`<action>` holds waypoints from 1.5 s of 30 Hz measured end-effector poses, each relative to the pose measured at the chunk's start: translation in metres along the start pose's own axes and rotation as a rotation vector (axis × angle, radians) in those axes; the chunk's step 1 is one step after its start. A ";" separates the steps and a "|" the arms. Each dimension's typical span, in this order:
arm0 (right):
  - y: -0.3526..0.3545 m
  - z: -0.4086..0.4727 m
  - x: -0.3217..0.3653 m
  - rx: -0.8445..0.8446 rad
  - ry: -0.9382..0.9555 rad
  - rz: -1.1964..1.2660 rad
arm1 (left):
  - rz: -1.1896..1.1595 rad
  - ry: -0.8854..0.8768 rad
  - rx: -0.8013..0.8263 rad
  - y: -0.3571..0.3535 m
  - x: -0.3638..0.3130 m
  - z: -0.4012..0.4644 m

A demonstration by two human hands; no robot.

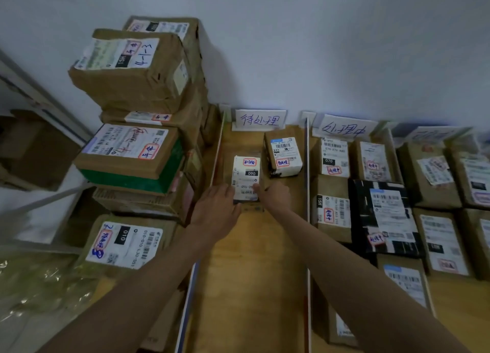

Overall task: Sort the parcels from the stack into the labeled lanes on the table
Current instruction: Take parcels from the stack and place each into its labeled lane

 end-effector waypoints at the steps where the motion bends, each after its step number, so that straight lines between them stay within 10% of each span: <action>1: 0.000 0.000 -0.002 0.003 0.008 -0.007 | -0.011 -0.009 0.011 -0.004 -0.001 0.003; 7: 0.052 0.005 0.027 -0.415 0.282 -0.215 | -0.002 -0.011 0.099 -0.024 -0.004 0.014; 25: 0.051 0.009 0.004 -0.233 0.276 -0.478 | 0.092 0.022 0.240 -0.026 0.024 0.076; 45: 0.125 -0.198 -0.016 -0.511 0.414 -0.479 | 0.098 -0.010 -0.140 0.118 -0.061 -0.078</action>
Point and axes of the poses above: each hand's wrist, its own z-axis towards the middle knuckle, its own y-axis out of the back of the hand, x = y × z, the point moved 7 cm from there along z, towards the middle knuckle, and after that the axes turned 14 degrees about -y, right-handed, at the moved point
